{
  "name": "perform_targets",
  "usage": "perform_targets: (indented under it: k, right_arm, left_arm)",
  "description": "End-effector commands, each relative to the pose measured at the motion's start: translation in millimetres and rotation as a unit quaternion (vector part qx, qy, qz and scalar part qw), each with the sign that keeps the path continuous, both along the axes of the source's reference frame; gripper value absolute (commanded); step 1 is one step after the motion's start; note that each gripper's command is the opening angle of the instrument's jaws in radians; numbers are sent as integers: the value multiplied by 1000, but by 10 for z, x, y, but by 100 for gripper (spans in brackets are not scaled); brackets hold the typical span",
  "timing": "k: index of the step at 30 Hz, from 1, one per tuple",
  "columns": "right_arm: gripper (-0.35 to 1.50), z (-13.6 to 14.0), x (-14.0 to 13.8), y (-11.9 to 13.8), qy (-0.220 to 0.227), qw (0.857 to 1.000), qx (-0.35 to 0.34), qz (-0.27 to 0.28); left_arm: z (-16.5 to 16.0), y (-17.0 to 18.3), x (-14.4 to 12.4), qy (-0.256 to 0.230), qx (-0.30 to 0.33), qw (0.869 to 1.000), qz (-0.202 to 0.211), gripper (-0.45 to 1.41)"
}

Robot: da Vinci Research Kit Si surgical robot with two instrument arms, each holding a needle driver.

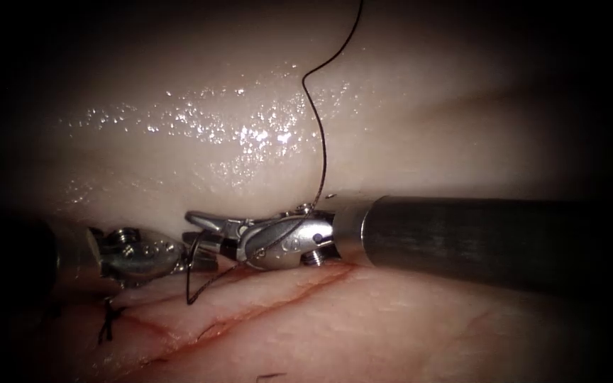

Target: Wound Closure

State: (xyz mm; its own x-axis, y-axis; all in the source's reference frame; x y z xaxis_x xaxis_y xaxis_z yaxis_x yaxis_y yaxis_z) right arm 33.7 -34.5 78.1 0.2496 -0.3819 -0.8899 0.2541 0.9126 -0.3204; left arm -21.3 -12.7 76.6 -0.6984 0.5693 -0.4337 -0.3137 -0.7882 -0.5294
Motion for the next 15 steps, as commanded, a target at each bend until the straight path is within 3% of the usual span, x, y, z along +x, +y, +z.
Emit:
perform_targets:
  k: [1, 4, 15]
  right_arm:
    - [-35, 1, -8, -5, -6, 1000, -6, 13]
    - [-35, -10, -30, -1, -17, 999, -8, 30]
    - [-35, -35, -54, 21, -26, 998, 4, 57]
  left_arm:
    - [6, -2, -5, -1, 0, 1000, 1, -45]
    - [7, -1, -1, 1, -4, 1000, 0, -45]
    - [7, -2, -1, 1, -5, 1000, -2, -45]
